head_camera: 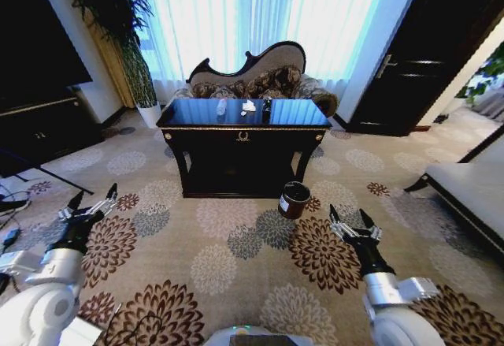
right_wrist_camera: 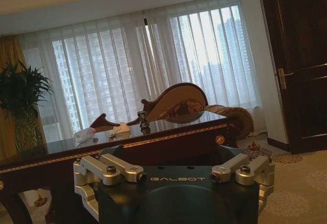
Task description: Move to the front of the table and place the trash on the table into the trash bin.
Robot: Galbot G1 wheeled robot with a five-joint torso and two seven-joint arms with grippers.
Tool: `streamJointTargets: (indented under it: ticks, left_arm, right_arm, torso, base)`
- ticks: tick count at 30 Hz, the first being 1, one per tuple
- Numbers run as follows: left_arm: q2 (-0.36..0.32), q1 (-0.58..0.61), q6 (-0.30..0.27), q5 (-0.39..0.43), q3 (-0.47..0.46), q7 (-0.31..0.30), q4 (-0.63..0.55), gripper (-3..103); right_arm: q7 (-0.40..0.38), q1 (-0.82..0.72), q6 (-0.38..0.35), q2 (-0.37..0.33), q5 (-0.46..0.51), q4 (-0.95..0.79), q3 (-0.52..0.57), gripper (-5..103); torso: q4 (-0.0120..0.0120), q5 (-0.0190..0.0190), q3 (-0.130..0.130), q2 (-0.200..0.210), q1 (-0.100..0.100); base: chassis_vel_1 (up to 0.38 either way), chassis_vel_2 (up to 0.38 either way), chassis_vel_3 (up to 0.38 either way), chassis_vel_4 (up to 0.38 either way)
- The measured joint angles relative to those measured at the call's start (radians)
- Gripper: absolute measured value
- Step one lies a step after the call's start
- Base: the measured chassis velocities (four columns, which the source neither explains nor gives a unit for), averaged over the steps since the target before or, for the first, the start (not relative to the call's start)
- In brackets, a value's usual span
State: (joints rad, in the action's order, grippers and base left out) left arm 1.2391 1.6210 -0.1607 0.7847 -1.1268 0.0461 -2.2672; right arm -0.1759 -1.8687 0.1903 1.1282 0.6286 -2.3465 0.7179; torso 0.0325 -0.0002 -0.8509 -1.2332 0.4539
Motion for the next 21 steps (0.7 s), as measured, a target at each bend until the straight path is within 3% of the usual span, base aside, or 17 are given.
streamJointTargets:
  ticks: [21]
  left_arm:
    - [0.000,0.000,0.000,0.000,0.000,0.000,0.000,100]
  right_arm:
    - [0.000,0.000,0.000,0.000,0.000,0.000,0.000,100]
  torso:
    - [0.0000,0.0000,0.000,0.000,0.000]
  base:
    - [0.000,0.000,0.000,0.000]
